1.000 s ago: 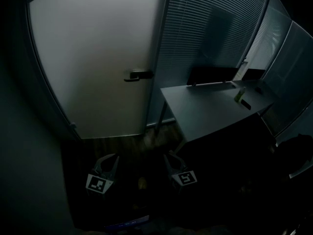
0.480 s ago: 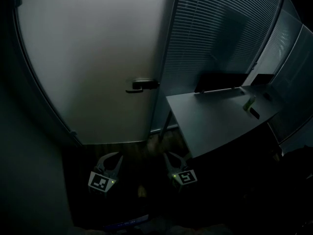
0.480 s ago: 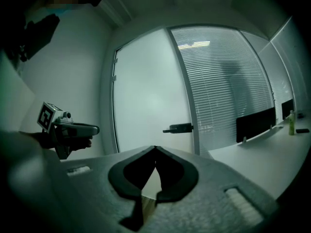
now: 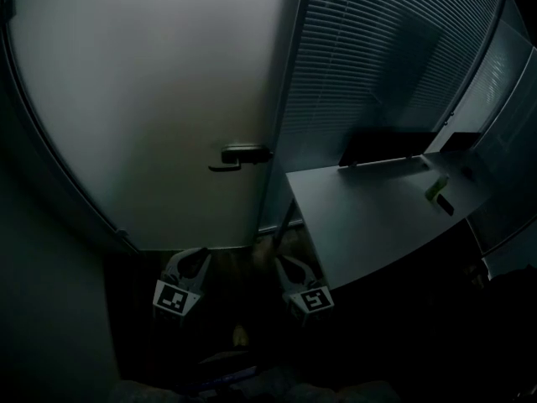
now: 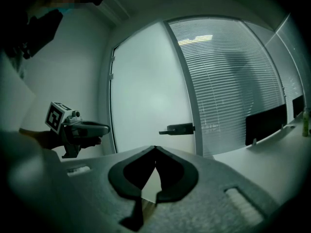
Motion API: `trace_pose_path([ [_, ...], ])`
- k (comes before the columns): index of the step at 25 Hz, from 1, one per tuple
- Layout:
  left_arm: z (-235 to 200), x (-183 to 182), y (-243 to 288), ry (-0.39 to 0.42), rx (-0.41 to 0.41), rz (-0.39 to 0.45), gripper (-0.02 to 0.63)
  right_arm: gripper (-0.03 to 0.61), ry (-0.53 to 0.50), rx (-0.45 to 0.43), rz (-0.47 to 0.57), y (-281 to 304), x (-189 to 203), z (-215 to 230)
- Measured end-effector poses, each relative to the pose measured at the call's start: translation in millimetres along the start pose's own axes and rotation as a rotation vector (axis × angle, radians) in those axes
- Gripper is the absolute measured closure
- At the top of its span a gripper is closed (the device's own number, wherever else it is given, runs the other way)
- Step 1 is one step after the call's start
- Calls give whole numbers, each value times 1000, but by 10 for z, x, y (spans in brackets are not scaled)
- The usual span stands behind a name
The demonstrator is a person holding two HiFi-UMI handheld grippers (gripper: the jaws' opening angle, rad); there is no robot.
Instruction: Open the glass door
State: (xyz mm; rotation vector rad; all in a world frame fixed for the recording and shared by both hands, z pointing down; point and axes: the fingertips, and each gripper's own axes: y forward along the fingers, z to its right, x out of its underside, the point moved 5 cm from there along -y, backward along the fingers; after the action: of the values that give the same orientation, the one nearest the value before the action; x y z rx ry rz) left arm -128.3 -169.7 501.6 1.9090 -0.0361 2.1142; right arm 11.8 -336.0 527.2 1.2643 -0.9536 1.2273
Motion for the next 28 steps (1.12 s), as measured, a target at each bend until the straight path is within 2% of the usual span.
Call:
trace_pose_path([
  [7,-199,1,345,34,-2,-40,569,577,21,-11,6,175,-70,175],
  [12,-426,35,591,108,-2,-84,557,577,32,14,7,273,-58,295],
  [22,-929,40,1290,199,80,-126,528,577,61,94,9,743,-83,579],
  [28,-1228,20,1746,205,138,-146,512,577,78,140,1,1096,-232,736],
])
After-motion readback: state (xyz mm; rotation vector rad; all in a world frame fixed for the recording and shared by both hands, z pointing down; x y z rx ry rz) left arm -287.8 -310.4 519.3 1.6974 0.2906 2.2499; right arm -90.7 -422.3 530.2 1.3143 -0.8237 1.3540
